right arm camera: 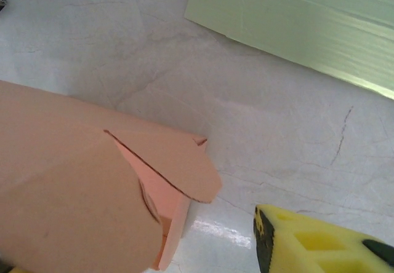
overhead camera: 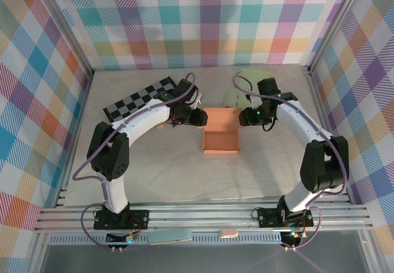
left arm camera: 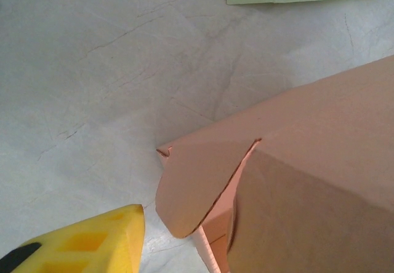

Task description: Fold the paper box

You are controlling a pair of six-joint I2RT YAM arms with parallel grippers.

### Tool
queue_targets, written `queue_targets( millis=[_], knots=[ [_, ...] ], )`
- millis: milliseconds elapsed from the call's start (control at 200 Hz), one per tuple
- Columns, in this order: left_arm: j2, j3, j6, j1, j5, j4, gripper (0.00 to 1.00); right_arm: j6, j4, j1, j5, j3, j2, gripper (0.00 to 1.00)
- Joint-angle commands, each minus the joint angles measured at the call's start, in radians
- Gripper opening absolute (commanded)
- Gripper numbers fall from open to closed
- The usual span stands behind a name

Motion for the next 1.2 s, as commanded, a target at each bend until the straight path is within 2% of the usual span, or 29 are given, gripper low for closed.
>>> queue_targets(
  millis=[0, 385, 490, 815, 1030, 1195],
  knots=[
    [0.016, 0.043, 0.020, -0.014, -0.013, -0.025, 0.44, -0.049, 0.010, 0.003, -0.037, 0.067, 0.033, 0.47],
    [0.021, 0.062, 0.016, -0.028, -0.051, -0.040, 0.34, -0.061, -0.018, 0.045, 0.009, 0.118, 0.094, 0.37],
    [0.026, 0.072, 0.014, -0.029, -0.050, -0.043, 0.25, -0.061, -0.023, 0.051, 0.022, 0.126, 0.097, 0.31],
    [0.032, 0.091, -0.018, -0.043, -0.076, -0.042, 0.16, -0.025, -0.032, 0.075, 0.084, 0.143, 0.100, 0.11],
    [0.040, 0.108, -0.072, -0.054, -0.133, -0.047, 0.09, 0.065, -0.020, 0.117, 0.140, 0.150, 0.092, 0.00],
    [0.041, 0.111, -0.140, -0.060, -0.193, -0.031, 0.05, 0.203, 0.025, 0.156, 0.164, 0.134, 0.063, 0.00]
  ],
)
